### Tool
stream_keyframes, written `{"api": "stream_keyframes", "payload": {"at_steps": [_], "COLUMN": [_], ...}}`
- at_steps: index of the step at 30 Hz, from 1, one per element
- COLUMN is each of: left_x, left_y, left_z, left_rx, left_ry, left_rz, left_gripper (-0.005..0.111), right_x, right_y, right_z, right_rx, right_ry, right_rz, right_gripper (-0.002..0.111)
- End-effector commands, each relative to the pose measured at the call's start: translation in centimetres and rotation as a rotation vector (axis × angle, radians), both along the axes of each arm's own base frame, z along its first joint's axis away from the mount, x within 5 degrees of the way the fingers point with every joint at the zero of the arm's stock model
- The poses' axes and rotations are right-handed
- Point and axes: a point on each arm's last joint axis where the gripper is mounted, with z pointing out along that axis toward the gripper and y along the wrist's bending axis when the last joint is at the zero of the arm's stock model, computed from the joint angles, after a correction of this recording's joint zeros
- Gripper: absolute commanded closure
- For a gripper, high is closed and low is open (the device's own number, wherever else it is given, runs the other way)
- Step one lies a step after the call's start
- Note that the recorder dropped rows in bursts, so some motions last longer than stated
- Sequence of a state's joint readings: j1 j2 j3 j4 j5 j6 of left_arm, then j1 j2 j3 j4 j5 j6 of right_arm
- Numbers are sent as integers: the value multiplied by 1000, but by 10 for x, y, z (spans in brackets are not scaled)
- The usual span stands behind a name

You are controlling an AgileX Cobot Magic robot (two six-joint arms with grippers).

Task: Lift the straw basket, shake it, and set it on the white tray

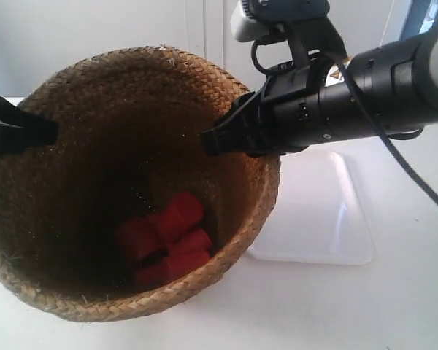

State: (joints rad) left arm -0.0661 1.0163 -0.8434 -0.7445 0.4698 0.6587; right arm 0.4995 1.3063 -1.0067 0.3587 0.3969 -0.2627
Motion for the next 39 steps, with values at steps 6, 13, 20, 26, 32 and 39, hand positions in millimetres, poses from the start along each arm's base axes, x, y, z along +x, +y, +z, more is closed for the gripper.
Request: {"api": "stream_keyframes", "payload": {"at_steps": [6,13,20,26,32,39], "left_x": [-37,-10,-9,-51,-21,-23], "left_y": [-12,-5,-5,-11,2,-2], "left_z": [66,13,14,71,4,11], "left_rx": [-90,-34,-43,-44,-23,-22], "left_ry": [-204,-82,-85,-268,-84,-78], "left_rz": [-158,-50,-45,-181,21,-37], "left_gripper": [107,107,107,107,107,107], "right_x": [-40,-7,-6,-50,-18,-15], "right_y": [-6,-1,0,-10,-7,-6], "right_z": [92,16,16,93,16,15], "right_rx": [111,44,48,134,56,47], "right_ry": [-205,-97,-91,-281,-140,-143], "right_rz": [111,11,8,109,10,12], "right_gripper": [108,108,108,108,108,108]}}
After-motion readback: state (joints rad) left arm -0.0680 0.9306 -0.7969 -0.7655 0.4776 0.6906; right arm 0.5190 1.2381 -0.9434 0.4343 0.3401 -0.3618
